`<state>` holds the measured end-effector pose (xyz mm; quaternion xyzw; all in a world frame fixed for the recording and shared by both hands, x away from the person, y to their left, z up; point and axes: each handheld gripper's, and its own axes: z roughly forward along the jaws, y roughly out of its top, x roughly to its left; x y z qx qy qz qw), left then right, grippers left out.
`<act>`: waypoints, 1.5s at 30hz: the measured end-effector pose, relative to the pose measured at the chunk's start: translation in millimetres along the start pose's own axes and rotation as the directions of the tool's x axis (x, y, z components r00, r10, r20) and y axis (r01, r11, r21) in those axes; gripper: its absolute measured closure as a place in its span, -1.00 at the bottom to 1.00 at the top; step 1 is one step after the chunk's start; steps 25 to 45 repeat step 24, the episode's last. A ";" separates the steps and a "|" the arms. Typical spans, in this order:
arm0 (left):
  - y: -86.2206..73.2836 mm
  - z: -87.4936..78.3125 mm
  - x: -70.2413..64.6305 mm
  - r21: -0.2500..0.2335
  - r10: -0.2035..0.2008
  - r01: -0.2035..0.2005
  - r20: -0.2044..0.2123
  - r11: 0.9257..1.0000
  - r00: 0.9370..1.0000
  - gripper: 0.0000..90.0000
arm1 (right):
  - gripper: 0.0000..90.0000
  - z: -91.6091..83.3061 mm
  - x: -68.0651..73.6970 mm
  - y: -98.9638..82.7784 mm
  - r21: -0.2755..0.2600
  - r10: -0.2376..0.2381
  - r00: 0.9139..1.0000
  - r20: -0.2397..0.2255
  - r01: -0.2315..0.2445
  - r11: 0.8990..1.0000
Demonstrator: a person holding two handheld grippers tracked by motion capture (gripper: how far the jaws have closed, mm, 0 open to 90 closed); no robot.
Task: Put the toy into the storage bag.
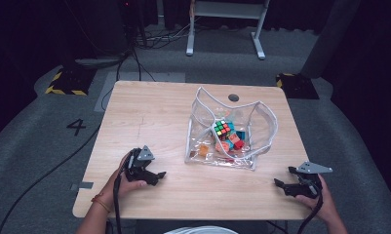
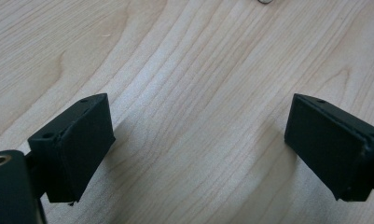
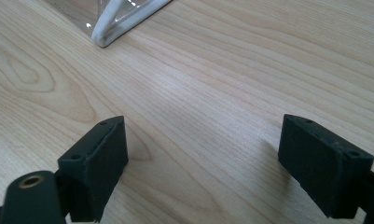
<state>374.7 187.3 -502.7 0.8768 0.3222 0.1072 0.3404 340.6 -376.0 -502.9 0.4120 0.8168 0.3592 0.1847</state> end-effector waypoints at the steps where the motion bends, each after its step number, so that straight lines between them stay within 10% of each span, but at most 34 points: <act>1: 0.0 0.0 0.0 0.000 0.000 0.000 0.000 1.000 1.000 -0.82 | -0.64 0.0 0.0 0.0 0.000 0.000 1.000 0.000 0.000 1.000; 45: 0.6 0.7 0.1 -0.003 -0.001 0.001 -0.004 1.000 1.000 -0.83 | -0.64 0.7 -0.5 -0.1 -0.002 -0.006 1.000 -0.002 0.006 1.000</act>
